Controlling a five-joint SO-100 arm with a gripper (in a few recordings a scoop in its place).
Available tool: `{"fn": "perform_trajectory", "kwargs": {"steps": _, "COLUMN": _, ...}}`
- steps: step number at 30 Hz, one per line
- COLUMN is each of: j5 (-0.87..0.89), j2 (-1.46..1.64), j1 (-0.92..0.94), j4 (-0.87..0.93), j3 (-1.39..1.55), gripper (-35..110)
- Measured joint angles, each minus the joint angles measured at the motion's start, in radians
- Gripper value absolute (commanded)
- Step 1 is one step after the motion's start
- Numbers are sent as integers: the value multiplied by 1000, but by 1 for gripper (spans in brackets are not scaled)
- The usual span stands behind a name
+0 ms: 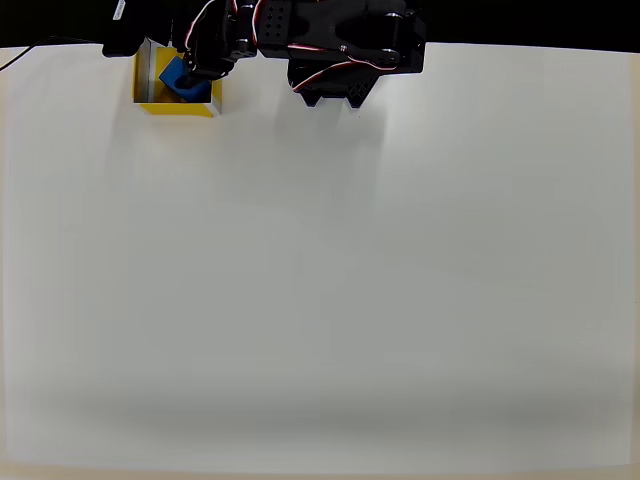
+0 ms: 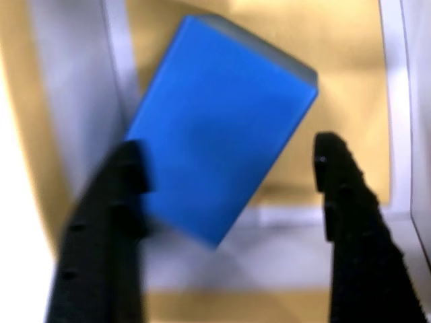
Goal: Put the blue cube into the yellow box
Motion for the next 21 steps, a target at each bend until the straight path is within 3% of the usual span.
{"fn": "perform_trajectory", "kwargs": {"steps": 6, "j5": -31, "j2": -2, "j1": -11, "j4": 276, "j3": -293, "gripper": 0}}
{"fn": "perform_trajectory", "kwargs": {"steps": 12, "j5": -18, "j2": 2, "j1": -84, "j4": 480, "j3": -517, "gripper": 0}}
{"fn": "perform_trajectory", "kwargs": {"steps": 21, "j5": 21, "j2": 91, "j1": -456, "j4": 580, "j3": -623, "gripper": 0}}
